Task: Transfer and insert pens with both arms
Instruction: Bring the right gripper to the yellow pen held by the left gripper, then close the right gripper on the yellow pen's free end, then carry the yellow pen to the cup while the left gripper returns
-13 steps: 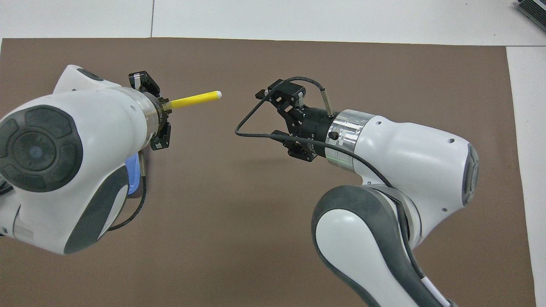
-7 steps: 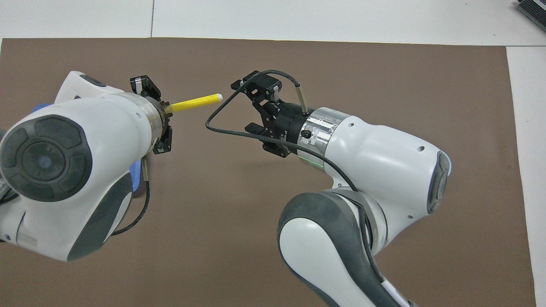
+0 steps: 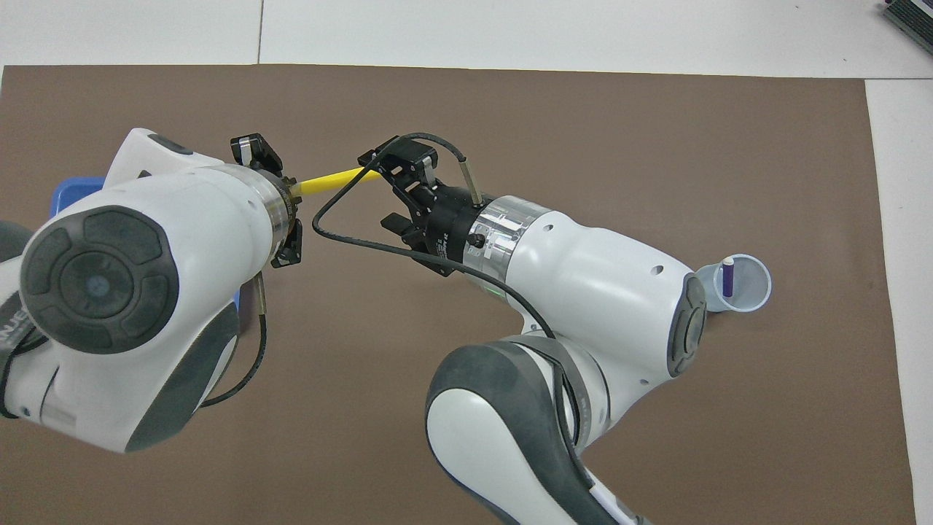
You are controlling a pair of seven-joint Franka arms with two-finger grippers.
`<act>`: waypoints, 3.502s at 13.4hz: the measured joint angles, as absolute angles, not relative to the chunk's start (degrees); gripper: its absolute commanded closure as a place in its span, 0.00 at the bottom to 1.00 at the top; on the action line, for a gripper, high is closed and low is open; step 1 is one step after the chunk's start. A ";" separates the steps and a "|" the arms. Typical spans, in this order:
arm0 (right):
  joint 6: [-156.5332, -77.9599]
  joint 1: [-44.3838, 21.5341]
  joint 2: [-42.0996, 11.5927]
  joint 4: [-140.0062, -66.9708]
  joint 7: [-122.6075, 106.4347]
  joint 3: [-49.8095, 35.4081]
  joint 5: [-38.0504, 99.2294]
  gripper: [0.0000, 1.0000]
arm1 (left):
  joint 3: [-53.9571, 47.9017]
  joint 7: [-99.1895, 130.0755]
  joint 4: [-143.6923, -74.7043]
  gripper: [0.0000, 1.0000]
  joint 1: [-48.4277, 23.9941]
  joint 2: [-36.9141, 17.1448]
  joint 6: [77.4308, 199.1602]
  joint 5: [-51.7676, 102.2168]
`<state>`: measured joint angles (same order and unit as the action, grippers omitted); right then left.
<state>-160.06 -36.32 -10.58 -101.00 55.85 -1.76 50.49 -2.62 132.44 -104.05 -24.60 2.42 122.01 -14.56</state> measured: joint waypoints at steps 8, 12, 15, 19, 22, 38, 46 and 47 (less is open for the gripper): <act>-162.08 -36.41 -11.30 -100.95 55.88 -1.66 50.49 0.35 | -2.62 132.51 -104.05 1.00 -24.60 2.59 121.74 -14.59; -165.42 -36.60 -12.53 -100.85 55.88 -1.72 50.49 0.38 | -2.62 132.61 -104.05 1.00 -24.60 3.20 121.60 -14.59; -165.45 -36.62 -12.81 -99.81 55.88 -1.72 50.49 0.38 | -2.62 132.80 -104.05 1.00 -24.67 3.26 121.56 -14.60; -165.45 -37.23 -12.91 -99.23 55.88 -1.74 50.49 0.43 | -2.62 133.14 -104.05 1.00 -24.83 3.26 121.56 -14.60; -165.45 -37.43 -13.13 -99.19 55.88 -1.73 50.49 0.53 | -2.62 133.59 -104.05 1.00 -24.97 3.29 121.56 -14.60; -165.50 -37.44 -14.07 -99.24 55.02 -1.65 50.48 1.00 | -2.70 132.46 -103.94 0.14 -25.14 3.85 121.14 -15.35; -150.57 -33.11 -14.14 -100.07 35.09 -0.51 48.28 1.00 | -1.76 126.82 -104.01 0.00 -24.55 5.21 120.93 -15.27; -145.39 -30.97 -13.80 -100.21 32.70 -0.38 43.31 1.00 | -1.51 122.48 -104.05 0.00 -23.82 5.32 120.93 -14.48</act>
<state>-145.39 -30.97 -13.80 -100.21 32.70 -0.38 43.31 -1.51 122.48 -104.05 -23.82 5.32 120.93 -14.48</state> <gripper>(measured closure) 0.819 0.000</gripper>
